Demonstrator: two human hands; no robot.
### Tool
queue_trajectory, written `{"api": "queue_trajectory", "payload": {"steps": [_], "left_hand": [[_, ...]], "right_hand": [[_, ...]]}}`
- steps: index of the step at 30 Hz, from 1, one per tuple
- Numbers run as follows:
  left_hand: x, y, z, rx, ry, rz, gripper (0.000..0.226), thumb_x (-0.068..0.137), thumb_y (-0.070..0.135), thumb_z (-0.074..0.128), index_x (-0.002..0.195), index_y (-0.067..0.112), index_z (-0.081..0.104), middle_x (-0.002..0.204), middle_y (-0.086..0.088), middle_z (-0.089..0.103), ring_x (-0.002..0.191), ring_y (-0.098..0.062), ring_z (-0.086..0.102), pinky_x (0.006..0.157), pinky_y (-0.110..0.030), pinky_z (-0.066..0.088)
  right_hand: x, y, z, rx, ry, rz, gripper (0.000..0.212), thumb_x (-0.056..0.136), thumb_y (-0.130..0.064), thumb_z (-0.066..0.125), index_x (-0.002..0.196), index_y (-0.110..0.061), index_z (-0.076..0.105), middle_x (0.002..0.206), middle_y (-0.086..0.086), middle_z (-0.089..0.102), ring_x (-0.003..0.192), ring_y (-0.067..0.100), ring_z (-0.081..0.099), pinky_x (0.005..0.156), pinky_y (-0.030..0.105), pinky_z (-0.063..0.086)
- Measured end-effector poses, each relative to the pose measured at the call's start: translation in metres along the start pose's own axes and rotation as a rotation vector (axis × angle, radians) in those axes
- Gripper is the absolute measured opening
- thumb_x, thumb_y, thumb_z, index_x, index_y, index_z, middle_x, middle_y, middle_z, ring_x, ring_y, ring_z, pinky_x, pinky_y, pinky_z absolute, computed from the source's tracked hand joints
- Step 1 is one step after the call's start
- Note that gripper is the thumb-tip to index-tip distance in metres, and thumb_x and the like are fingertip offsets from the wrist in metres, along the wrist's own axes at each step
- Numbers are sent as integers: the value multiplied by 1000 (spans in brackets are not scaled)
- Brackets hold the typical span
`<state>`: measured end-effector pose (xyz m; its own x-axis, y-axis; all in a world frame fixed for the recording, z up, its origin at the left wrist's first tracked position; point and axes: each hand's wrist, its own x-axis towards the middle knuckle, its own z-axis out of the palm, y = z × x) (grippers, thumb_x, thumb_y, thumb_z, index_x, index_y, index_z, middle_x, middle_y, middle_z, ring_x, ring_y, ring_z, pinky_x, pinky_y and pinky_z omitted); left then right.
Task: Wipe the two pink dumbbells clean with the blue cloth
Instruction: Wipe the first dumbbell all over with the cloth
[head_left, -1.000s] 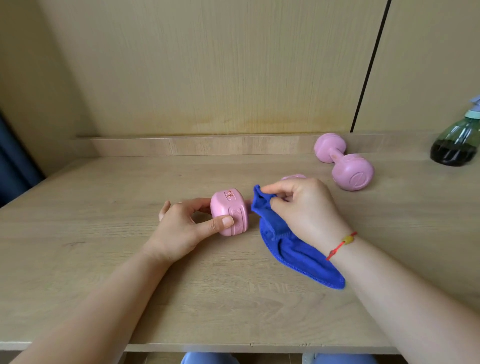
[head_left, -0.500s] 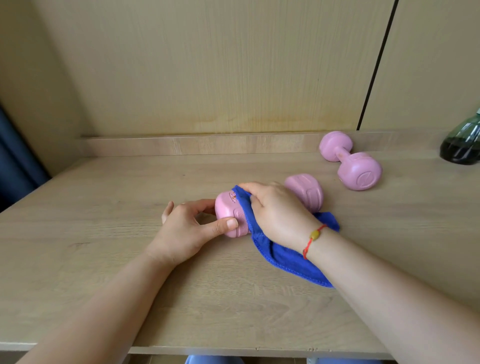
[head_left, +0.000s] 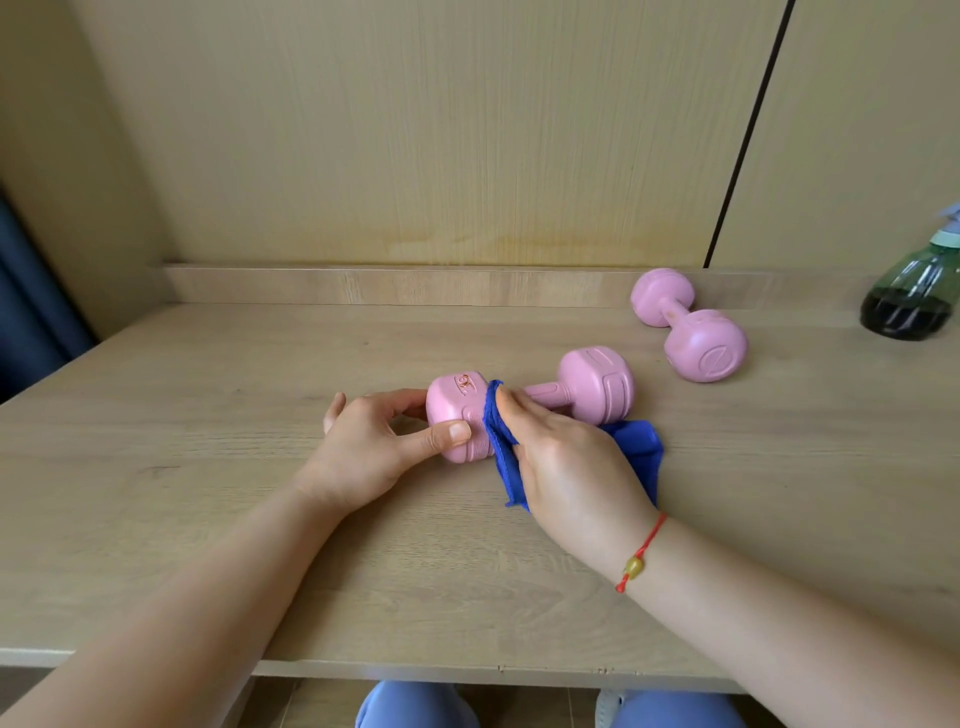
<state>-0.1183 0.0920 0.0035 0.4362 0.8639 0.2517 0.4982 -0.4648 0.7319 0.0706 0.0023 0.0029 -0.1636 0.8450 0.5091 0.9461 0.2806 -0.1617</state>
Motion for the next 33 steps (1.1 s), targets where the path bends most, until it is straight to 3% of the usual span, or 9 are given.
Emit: {"api": "queue_trajectory", "payload": {"steps": [5, 7, 11, 16, 20, 24, 30, 33], "left_hand": [[1, -2, 1, -21, -1, -14, 47, 63, 85, 55, 94, 52, 68, 86, 24, 72, 91, 4, 63, 110, -57, 30], [1, -2, 1, -19, 2, -17, 47, 64, 85, 55, 94, 52, 69, 82, 24, 72, 86, 5, 62, 111, -59, 29], [0, -1, 1, -3, 9, -20, 48, 64, 87, 53, 95, 53, 68, 84, 25, 71, 89, 6, 62, 112, -59, 27], [-1, 3, 2, 12, 2, -16, 46, 68, 85, 50, 97, 53, 68, 75, 27, 69, 82, 7, 59, 111, -58, 29], [-2, 3, 1, 10, -1, -27, 48, 68, 85, 51, 98, 52, 69, 82, 24, 71, 92, -5, 61, 109, -55, 33], [-5, 6, 1, 32, -13, -26, 49, 66, 86, 53, 100, 54, 67, 91, 25, 72, 104, -1, 62, 111, -52, 30], [-3, 4, 2, 46, 22, -33, 50, 62, 88, 52, 98, 57, 66, 91, 30, 71, 101, 9, 60, 112, -52, 29], [-2, 2, 4, 119, 83, -10, 55, 61, 87, 48, 89, 46, 70, 86, 29, 70, 96, 24, 50, 116, -55, 15]], "right_hand": [[-13, -3, 11, 9, -21, 75, 66, 57, 7, 78, 121, 4, 63, 120, 16, 68, 91, 23, 73, 60, 26, 58], [-16, -5, 14, 24, -37, 87, 58, 64, 3, 73, 121, 3, 63, 123, 16, 67, 100, 28, 70, 72, 31, 59], [-16, -7, 7, 68, -39, 96, 32, 77, -6, 52, 106, -3, 65, 105, 13, 68, 95, 34, 62, 79, 38, 50], [-11, -3, 0, 64, -110, 137, 27, 88, -9, 47, 110, -8, 61, 115, 8, 62, 111, 29, 52, 89, 37, 39], [-1, -6, 3, 92, -236, 238, 16, 92, -19, 48, 107, -14, 51, 120, 2, 54, 122, 24, 40, 92, 34, 30], [-4, -4, 5, 138, -137, 266, 24, 87, -17, 56, 111, -13, 58, 113, 1, 62, 116, 24, 47, 93, 36, 34], [-8, 2, -8, 226, -136, 257, 29, 87, -9, 55, 114, -15, 64, 108, 9, 64, 108, 26, 53, 94, 36, 41], [-13, -5, -9, 176, -116, 206, 19, 87, -5, 49, 101, -6, 62, 94, 8, 61, 100, 28, 52, 85, 40, 40]]}}
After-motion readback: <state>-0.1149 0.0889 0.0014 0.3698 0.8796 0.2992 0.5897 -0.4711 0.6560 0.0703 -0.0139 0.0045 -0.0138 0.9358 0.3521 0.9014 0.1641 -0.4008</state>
